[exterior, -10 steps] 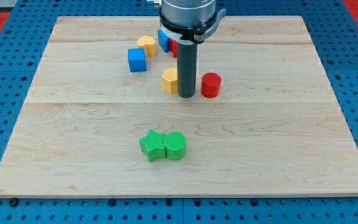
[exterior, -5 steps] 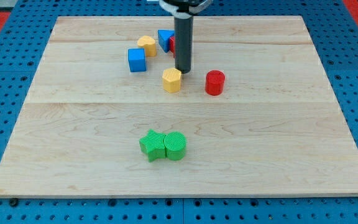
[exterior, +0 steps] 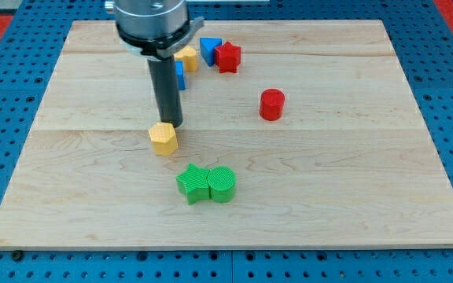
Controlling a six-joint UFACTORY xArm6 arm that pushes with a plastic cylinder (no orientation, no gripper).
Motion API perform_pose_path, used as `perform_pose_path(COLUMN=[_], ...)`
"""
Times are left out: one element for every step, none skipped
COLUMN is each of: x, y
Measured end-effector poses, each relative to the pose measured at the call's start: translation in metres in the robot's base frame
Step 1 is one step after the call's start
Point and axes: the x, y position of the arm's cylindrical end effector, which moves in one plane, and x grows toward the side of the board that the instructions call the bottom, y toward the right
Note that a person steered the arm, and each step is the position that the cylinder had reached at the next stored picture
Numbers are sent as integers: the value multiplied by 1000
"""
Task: Slide the yellow hexagon to the green star
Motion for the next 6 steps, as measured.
perform_pose_path(x=[-7, -9, 1, 17, 39, 56], y=[-2, -23, -23, -8, 2, 7])
